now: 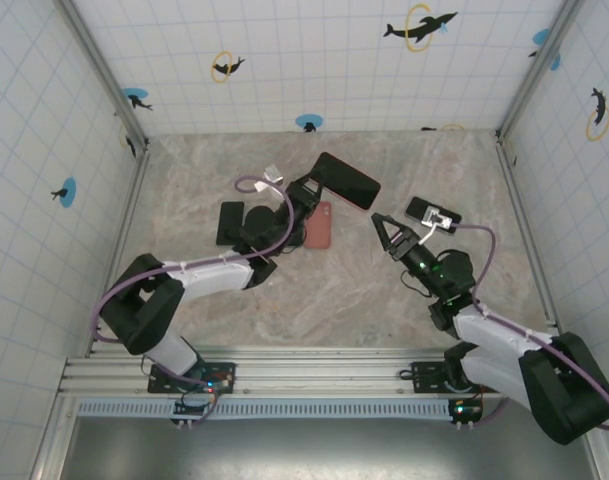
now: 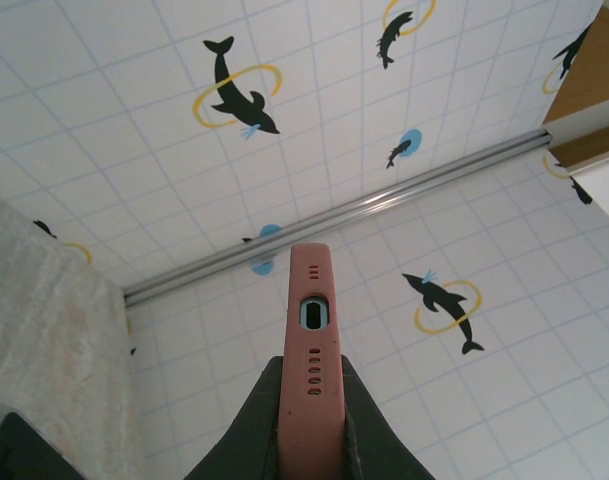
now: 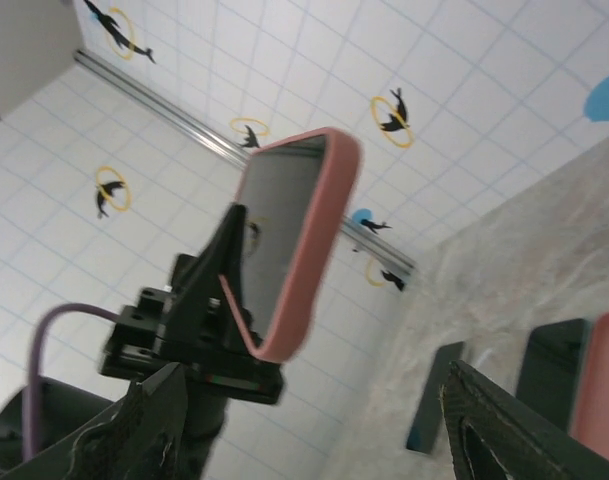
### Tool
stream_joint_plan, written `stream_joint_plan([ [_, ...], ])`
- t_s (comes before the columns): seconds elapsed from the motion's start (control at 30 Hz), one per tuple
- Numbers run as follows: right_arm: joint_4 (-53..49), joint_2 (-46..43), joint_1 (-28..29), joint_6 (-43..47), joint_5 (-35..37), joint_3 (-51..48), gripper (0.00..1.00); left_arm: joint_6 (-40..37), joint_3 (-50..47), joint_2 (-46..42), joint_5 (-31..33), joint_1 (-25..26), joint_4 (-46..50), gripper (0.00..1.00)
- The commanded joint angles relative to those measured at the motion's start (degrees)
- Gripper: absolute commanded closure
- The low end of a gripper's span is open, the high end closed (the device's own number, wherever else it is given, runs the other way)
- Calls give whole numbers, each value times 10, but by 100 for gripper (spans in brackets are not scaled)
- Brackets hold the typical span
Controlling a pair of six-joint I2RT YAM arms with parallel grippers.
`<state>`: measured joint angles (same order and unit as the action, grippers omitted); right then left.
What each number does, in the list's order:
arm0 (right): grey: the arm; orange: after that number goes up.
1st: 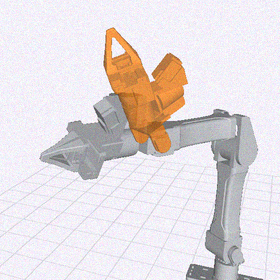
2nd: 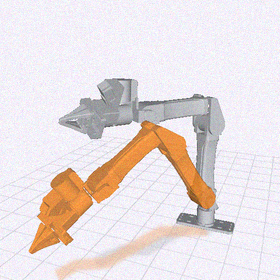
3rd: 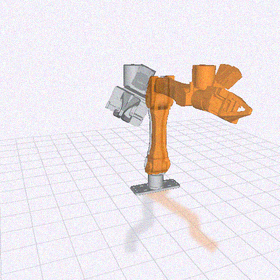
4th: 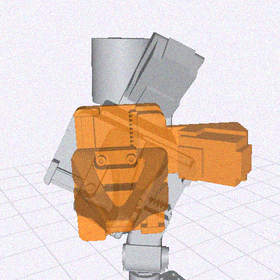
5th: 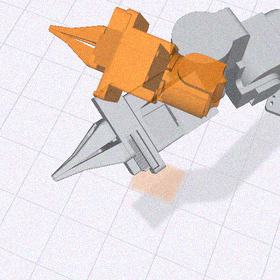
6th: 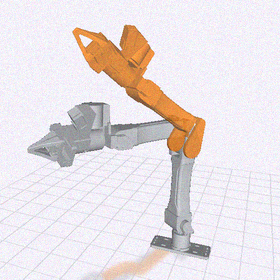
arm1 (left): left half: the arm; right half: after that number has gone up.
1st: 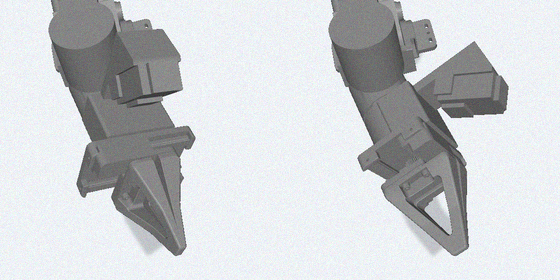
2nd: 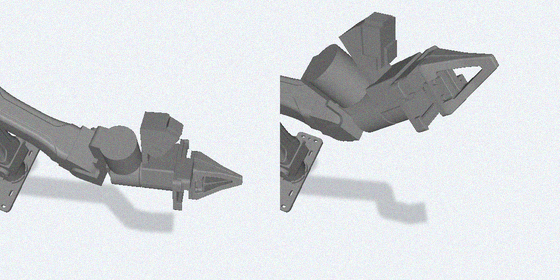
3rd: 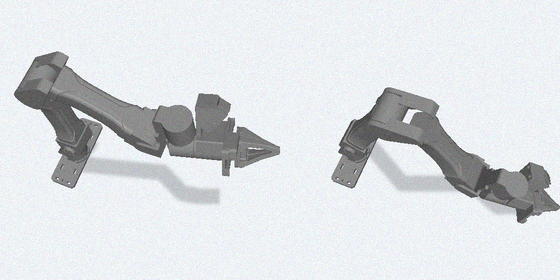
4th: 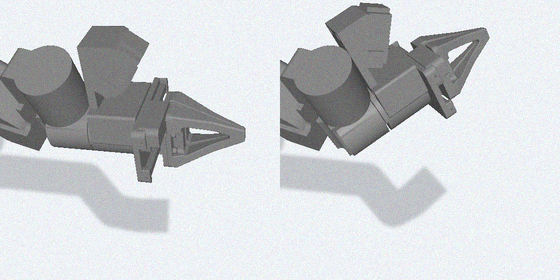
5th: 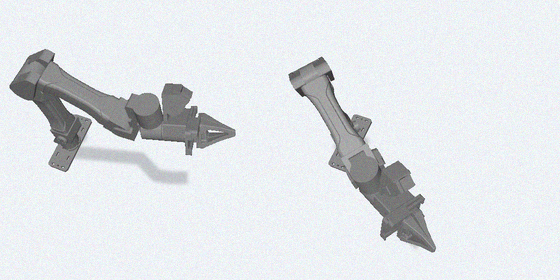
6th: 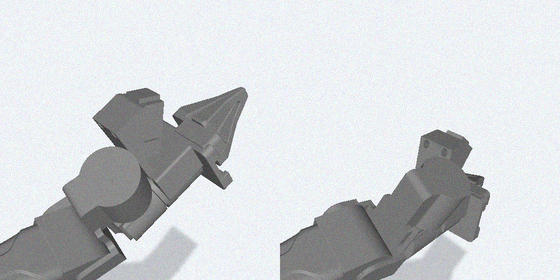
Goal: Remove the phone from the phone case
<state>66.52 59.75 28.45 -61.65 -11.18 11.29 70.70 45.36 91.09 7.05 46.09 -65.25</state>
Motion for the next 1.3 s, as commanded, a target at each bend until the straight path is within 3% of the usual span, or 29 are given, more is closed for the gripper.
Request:
stream_joint_plan([
  [0.0,94,20,21,-17,54,14,33,22,26,8,51,19,-90,100],
  [0.57,259,176,85,-35,104,113,71,44,28,31,87,55,-154,100],
  [0.73,276,192,90,-38,106,122,85,35,21,23,96,56,-143,100],
  [0.97,285,196,89,-32,114,125,94,37,11,19,96,56,-140,99],
  [1.03,285,197,87,-30,112,127,94,36,11,17,95,56,-137,92],
  [1.2,276,188,70,-20,101,123,95,17,8,-5,80,45,-82,54],
  [1.27,261,179,58,-6,85,122,95,14,5,-21,65,34,-41,46],
])
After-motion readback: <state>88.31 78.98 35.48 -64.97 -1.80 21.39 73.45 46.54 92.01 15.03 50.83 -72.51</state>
